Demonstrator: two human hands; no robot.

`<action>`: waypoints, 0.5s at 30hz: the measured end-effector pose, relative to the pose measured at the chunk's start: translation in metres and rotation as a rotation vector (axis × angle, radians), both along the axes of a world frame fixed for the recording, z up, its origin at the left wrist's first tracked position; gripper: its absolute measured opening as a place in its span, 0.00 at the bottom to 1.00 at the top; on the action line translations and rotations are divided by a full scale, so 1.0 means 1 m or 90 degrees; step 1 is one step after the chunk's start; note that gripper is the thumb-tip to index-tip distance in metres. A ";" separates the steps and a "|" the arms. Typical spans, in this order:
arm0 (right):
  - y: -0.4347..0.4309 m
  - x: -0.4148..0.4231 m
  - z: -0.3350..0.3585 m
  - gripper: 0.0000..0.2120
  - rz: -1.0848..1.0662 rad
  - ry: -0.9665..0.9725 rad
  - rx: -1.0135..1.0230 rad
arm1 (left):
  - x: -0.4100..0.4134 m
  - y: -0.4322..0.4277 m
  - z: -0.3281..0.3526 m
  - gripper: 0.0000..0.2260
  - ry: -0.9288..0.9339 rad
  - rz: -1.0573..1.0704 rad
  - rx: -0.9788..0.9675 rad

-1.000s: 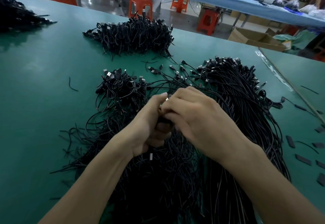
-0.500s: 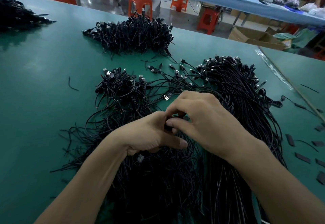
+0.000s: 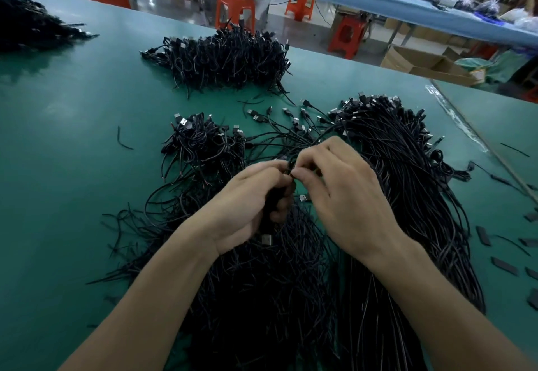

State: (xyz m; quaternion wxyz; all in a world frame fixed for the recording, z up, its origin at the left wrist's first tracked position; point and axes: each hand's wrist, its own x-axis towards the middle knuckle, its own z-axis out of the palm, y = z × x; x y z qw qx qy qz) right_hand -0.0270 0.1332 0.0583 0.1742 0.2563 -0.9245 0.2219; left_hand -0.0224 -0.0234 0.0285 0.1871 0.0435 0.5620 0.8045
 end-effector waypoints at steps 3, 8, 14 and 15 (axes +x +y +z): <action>-0.003 0.000 -0.008 0.02 -0.033 0.007 -0.138 | 0.002 0.003 -0.002 0.06 0.093 0.047 -0.033; -0.010 -0.001 -0.014 0.06 -0.039 -0.108 -0.361 | -0.002 0.005 -0.008 0.10 0.346 0.247 -0.281; -0.016 0.002 -0.013 0.09 0.062 -0.332 -0.595 | -0.002 -0.001 -0.014 0.12 0.427 0.446 -0.420; -0.017 0.003 -0.012 0.09 0.085 -0.363 -0.632 | -0.002 -0.002 -0.013 0.12 0.414 0.431 -0.391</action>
